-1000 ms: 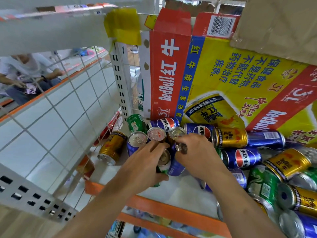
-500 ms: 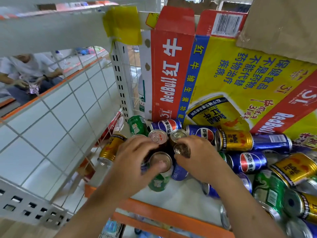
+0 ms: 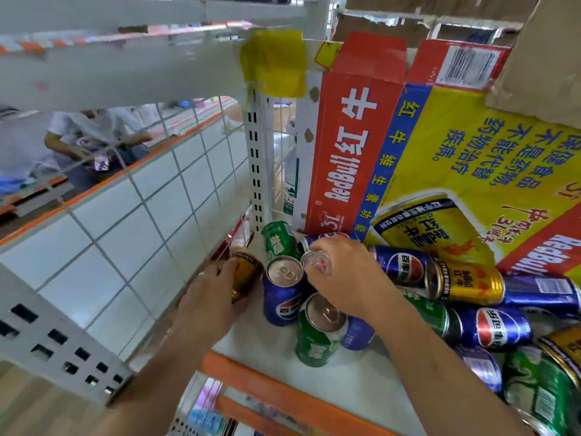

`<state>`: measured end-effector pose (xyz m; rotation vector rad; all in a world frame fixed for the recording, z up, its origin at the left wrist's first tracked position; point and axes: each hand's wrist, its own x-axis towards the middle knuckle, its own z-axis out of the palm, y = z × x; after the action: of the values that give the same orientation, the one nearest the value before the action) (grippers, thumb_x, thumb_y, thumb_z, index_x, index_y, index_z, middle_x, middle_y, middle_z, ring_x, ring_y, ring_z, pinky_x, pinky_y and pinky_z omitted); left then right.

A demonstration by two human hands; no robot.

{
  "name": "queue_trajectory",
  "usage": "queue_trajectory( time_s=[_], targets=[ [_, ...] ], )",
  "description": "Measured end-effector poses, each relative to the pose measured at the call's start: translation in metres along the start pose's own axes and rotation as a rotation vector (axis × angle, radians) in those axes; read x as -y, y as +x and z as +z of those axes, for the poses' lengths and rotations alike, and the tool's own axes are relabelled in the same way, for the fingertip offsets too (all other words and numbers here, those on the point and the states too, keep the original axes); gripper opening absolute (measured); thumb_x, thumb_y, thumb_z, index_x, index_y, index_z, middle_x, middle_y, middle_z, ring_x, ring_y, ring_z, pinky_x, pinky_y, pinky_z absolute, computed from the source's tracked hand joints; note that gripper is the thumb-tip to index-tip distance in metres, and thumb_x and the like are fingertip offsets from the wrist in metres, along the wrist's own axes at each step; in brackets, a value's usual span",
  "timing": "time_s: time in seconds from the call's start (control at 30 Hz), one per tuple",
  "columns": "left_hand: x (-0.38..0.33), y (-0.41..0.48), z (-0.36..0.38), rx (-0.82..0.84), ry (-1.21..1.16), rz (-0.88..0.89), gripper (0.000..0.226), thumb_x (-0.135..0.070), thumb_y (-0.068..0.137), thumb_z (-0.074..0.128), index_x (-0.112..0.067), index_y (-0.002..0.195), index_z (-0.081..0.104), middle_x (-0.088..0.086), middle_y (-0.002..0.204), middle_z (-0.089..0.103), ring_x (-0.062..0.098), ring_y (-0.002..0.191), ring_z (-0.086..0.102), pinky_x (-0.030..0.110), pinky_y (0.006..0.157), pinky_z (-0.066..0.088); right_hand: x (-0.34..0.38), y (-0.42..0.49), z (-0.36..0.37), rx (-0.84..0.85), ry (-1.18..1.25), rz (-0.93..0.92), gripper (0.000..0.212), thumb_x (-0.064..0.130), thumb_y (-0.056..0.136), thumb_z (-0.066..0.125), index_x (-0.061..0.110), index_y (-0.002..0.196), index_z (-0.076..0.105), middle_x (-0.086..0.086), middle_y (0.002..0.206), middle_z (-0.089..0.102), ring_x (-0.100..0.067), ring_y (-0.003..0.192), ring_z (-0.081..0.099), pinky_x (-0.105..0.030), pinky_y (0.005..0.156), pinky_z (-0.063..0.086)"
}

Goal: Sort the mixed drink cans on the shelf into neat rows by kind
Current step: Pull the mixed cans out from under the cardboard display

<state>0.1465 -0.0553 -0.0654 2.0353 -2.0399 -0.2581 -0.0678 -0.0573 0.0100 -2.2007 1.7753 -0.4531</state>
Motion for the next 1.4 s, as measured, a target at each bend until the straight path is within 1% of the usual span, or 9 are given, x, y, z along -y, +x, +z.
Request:
queue_trajectory(
  time_s=[0.23,0.43,0.67,0.73,0.93,1.03,1.13,1.23,1.4],
  targets=[
    [-0.012,-0.008,-0.019,-0.089,-0.215,-0.038,0.070,-0.039,0.077,0.074,-0.030,0.139,0.041,-0.002,0.127,0.055,0.019,0.110,0.054,0.031,0.089,0.046,0.010,0.047,0.004,0.053,0.149,-0.028,0.036,0.026,0.092,0.058,0.013,0.126,0.060,-0.004,0.124,0.062,-0.016,0.109,0.057,-0.023,0.089,0.041],
    [-0.018,-0.014,-0.026,-0.030,-0.247,-0.014,0.068,-0.035,0.079,0.074,-0.025,0.139,0.043,0.000,0.135,0.050,0.021,0.117,0.053,0.036,0.095,0.047,0.010,0.092,0.012,0.167,0.100,-0.004,0.039,0.024,0.091,0.062,0.008,0.126,0.058,-0.011,0.121,0.062,-0.018,0.098,0.057,-0.026,0.083,0.044],
    [-0.013,-0.009,-0.034,0.064,-0.319,-0.071,0.066,-0.040,0.072,0.080,-0.029,0.129,0.049,-0.014,0.106,0.049,0.006,0.092,0.046,0.023,0.077,0.039,0.015,0.124,0.043,0.435,-0.104,0.007,0.091,0.049,0.079,0.073,0.013,0.149,0.028,-0.016,0.142,0.047,-0.032,0.126,0.049,-0.042,0.106,0.040],
    [-0.013,-0.008,-0.035,0.069,-0.294,-0.060,0.068,-0.041,0.071,0.080,-0.029,0.130,0.050,-0.011,0.111,0.052,0.005,0.091,0.045,0.021,0.077,0.036,0.014,0.127,0.051,0.490,-0.126,0.018,0.098,0.047,0.076,0.078,0.017,0.150,0.022,-0.017,0.145,0.044,-0.035,0.128,0.046,-0.045,0.106,0.041],
    [-0.012,-0.006,-0.034,0.079,-0.224,-0.036,0.070,-0.046,0.072,0.078,-0.028,0.133,0.049,-0.007,0.127,0.056,0.003,0.093,0.042,0.018,0.076,0.034,0.009,0.128,0.047,0.397,0.086,0.012,0.094,0.030,0.075,0.079,0.019,0.151,0.025,-0.013,0.150,0.039,-0.030,0.130,0.044,-0.039,0.104,0.042],
    [-0.012,-0.004,-0.034,0.084,-0.188,-0.032,0.074,-0.049,0.072,0.078,-0.027,0.136,0.046,-0.005,0.129,0.055,0.008,0.103,0.050,0.021,0.083,0.039,0.013,0.124,0.035,0.306,0.231,0.013,0.081,0.030,0.082,0.072,0.015,0.149,0.029,-0.011,0.148,0.040,-0.021,0.114,0.052,-0.028,0.088,0.044],
    [-0.013,-0.003,-0.034,0.090,-0.144,-0.021,0.076,-0.049,0.073,0.077,-0.026,0.138,0.045,-0.004,0.131,0.055,0.015,0.115,0.053,0.025,0.088,0.041,0.017,0.124,0.021,0.232,0.287,0.006,0.064,0.031,0.084,0.069,0.010,0.139,0.043,-0.009,0.130,0.055,-0.011,0.090,0.052,-0.023,0.069,0.041],
    [-0.012,-0.002,-0.033,0.099,-0.157,-0.007,0.074,-0.048,0.072,0.078,-0.028,0.136,0.048,-0.003,0.132,0.054,0.017,0.116,0.053,0.028,0.090,0.041,0.020,0.128,0.009,0.263,0.271,0.024,0.039,0.030,0.079,0.074,0.004,0.105,0.060,-0.007,0.093,0.063,-0.016,0.076,0.056,-0.025,0.059,0.043],
    [-0.010,-0.002,-0.033,0.102,-0.109,0.013,0.079,-0.050,0.073,0.076,-0.026,0.141,0.043,-0.002,0.135,0.052,0.017,0.119,0.052,0.028,0.093,0.041,0.031,0.130,0.016,0.351,0.028,-0.015,0.036,0.029,0.073,0.081,0.013,0.074,0.050,-0.005,0.075,0.056,-0.018,0.066,0.054,-0.025,0.050,0.036]
  ],
)
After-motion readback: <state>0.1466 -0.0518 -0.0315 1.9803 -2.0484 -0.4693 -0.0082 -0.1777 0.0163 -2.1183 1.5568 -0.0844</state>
